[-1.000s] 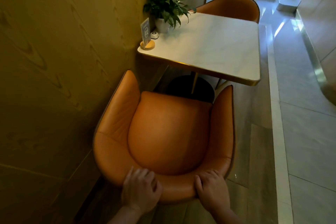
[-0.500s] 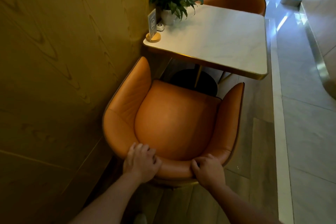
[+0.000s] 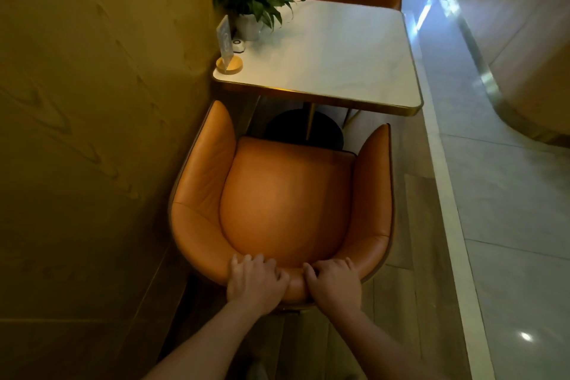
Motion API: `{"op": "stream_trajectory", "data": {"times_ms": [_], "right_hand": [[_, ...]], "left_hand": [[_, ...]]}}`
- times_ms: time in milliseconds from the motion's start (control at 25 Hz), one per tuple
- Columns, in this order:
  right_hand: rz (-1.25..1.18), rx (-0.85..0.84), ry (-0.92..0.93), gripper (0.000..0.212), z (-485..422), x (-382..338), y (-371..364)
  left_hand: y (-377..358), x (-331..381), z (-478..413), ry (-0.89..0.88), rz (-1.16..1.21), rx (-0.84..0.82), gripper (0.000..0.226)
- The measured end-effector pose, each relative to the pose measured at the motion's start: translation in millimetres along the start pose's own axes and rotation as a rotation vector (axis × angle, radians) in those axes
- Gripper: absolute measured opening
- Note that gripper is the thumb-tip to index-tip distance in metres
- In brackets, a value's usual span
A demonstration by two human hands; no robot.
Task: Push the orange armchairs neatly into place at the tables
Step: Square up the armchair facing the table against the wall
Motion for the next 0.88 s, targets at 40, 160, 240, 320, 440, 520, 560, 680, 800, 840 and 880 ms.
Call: {"op": "stream_trajectory", "data": {"times_ms": [40,160,240,320,440,520,560,680,800,840,880], "right_hand": [[0.003,0.010,-0.019,0.056,4,-6,0],[-0.006,0.027,-0.047,0.054,6,-11,4],[-0.014,0.035,-0.055,0.049,3,-9,5],[-0.029,0.059,-0.065,0.045,3,-9,5],[-0.040,0.089,-0.050,0.042,-2,-9,3],[-0.033,0.069,-0.042,0.041,-8,-8,5],[-0.022,0.056,-0.039,0.041,-11,-7,7],[-0.006,0.018,-0.035,0.040,-20,-3,11],[-0.005,0.026,-0.051,0.039,-23,-2,13],[-0.006,0.026,-0.057,0.039,-23,-2,13],[-0.011,0.034,-0.057,0.040,-22,-2,13]], "left_hand": [[1,-4,0,-0.033,-0.012,-0.024,0.050],[5,-40,-10,-0.029,0.050,-0.019,0.052],[5,-59,-17,0.023,0.090,0.025,0.051],[6,-61,-14,0.042,0.107,0.052,0.045],[8,-55,-17,0.029,0.114,0.066,0.040],[11,-56,-22,0.031,0.121,0.066,0.041],[12,-55,-24,0.034,0.116,0.065,0.042],[13,-48,-31,0.042,0.100,0.051,0.047],[14,-48,-38,0.048,0.126,0.067,0.047],[13,-49,-38,0.046,0.132,0.061,0.047],[14,-49,-38,0.040,0.134,0.062,0.047]]}}
Point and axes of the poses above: each hand's wrist, its own z-axis away from the middle knuckle, its own y-axis out of the back of the hand, x = y × z, the point moved 4 cm from there along -z, towards the middle knuckle, and after that the axes turned 4 degrees about -x, right-handed, at the moved point
